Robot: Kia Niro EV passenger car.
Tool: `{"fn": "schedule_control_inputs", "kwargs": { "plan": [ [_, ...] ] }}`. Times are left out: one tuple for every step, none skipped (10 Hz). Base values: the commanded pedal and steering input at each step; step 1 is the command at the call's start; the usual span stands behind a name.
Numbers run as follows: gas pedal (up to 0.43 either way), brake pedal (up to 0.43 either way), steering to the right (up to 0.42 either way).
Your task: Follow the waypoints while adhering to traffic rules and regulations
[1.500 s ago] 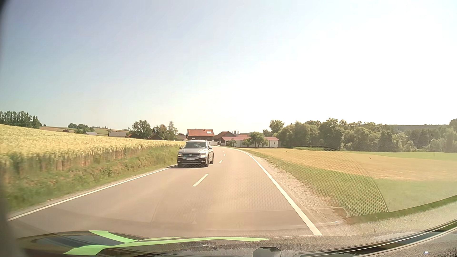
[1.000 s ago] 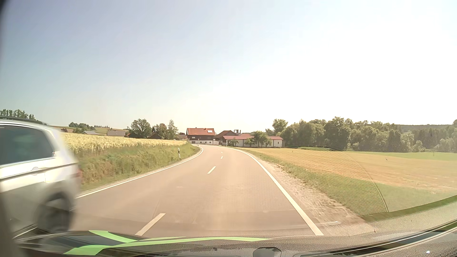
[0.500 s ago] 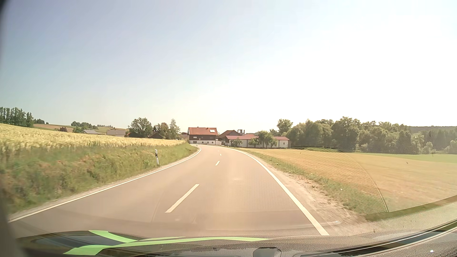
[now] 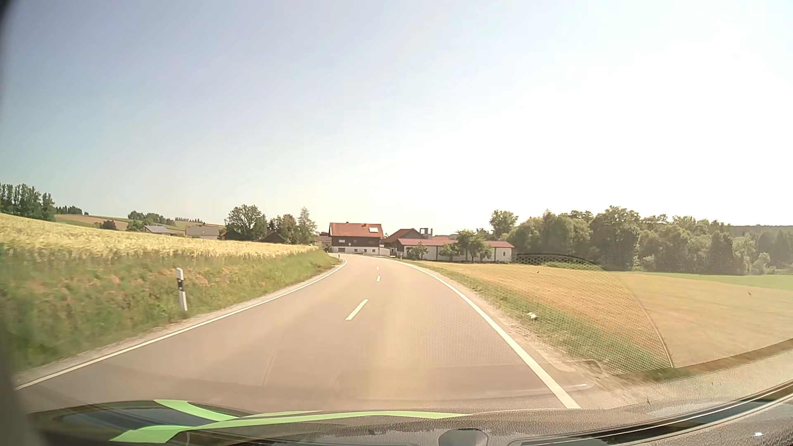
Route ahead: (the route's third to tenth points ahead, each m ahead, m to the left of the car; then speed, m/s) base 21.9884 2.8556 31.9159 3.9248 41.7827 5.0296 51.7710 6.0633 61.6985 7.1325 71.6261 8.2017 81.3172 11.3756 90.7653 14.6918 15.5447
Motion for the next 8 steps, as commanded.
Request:
{"fn": "schedule_control_inputs", "kwargs": {
  "plan": [
    [0.177, 0.0, -0.01],
    [0.197, 0.0, -0.01],
    [0.197, 0.0, -0.01],
    [0.197, 0.0, -0.01],
    [0.197, 0.0, -0.01],
    [0.197, 0.0, -0.01],
    [0.197, 0.0, -0.011],
    [0.189, 0.0, -0.013]
  ]
}}
